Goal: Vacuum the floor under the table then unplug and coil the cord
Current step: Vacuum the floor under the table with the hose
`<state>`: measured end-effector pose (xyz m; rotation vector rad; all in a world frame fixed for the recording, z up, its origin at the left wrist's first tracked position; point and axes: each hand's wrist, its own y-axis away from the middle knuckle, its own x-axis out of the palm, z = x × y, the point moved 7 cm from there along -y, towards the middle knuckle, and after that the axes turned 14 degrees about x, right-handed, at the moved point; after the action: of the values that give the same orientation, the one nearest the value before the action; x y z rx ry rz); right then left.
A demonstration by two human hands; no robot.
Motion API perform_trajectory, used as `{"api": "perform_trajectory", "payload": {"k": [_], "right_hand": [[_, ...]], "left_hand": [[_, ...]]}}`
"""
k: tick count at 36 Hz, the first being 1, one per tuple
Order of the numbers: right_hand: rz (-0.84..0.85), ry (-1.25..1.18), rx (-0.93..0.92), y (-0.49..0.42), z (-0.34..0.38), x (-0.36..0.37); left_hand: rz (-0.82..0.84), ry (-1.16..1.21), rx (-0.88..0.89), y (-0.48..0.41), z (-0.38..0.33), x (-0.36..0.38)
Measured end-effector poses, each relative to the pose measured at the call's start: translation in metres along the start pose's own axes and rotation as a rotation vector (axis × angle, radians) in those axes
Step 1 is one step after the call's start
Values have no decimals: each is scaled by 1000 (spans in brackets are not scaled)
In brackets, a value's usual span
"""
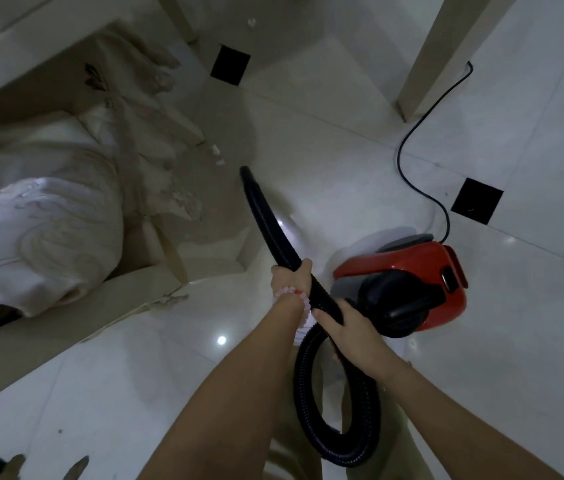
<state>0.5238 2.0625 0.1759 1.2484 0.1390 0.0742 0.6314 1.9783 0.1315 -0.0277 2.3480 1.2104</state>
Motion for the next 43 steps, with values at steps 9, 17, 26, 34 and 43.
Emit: {"api": "perform_trajectory", "payload": {"k": [9, 17, 26, 34, 43], "right_hand": [[22, 102, -20, -13, 17, 24], [-26, 47, -28, -29, 24, 22], [-35, 75, -22, -36, 30, 10], [18, 210, -31, -32, 40, 28], [24, 213, -25, -29, 38, 36]], "left_hand": [[47, -1, -16, -23, 9, -28], [206, -22, 79, -41, -20, -12], [69, -62, 116, -44, -24, -14], [-33, 9, -25, -45, 7, -38], [5, 31, -52, -43, 15, -43]]}}
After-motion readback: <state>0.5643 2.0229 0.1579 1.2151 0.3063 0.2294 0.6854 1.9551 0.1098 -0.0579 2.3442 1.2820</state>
